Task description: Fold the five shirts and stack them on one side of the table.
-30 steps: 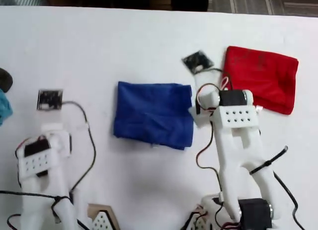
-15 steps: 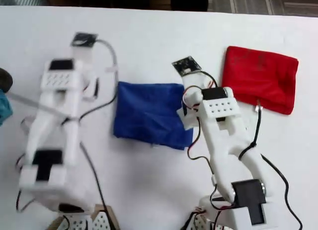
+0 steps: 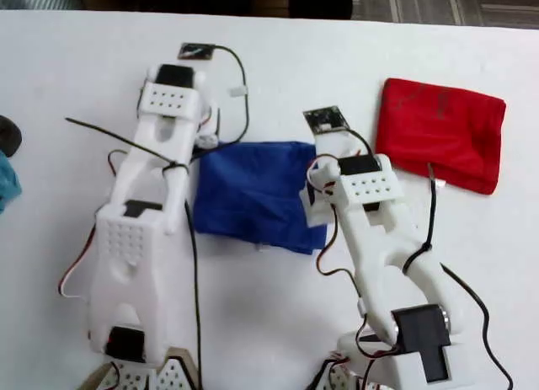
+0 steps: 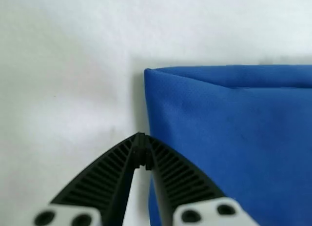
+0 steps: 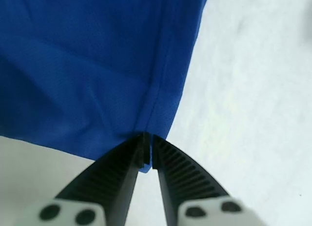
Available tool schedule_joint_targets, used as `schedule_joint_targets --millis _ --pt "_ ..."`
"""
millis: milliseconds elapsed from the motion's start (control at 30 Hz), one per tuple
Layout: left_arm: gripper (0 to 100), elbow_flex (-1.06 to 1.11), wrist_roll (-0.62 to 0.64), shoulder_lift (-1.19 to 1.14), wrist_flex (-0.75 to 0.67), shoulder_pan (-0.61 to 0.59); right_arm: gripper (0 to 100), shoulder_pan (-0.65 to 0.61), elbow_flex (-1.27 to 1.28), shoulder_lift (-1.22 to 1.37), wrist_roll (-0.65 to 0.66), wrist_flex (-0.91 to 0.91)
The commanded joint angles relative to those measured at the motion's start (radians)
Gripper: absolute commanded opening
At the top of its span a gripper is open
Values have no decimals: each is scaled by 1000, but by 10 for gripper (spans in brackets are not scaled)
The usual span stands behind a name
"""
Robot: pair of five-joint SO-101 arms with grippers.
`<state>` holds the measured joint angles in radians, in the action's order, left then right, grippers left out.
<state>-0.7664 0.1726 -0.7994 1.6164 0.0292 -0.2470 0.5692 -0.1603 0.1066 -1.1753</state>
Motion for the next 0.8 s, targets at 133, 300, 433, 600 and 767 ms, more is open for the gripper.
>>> schedule_joint_targets --millis 133,300,433,600,767 --pt "26 -173 8 -129 6 6 20 -21 51 -151 -2 -8" --pt "26 -300 5 -230 6 -2 20 -88 166 -269 38 39" --pt "26 -378 5 -311 11 -15 21 -131 276 -259 77 157" --pt "26 -433 9 -382 55 -103 21 -113 327 -189 78 246" --pt "26 -524 5 -393 109 -150 21 -114 327 -108 83 272"
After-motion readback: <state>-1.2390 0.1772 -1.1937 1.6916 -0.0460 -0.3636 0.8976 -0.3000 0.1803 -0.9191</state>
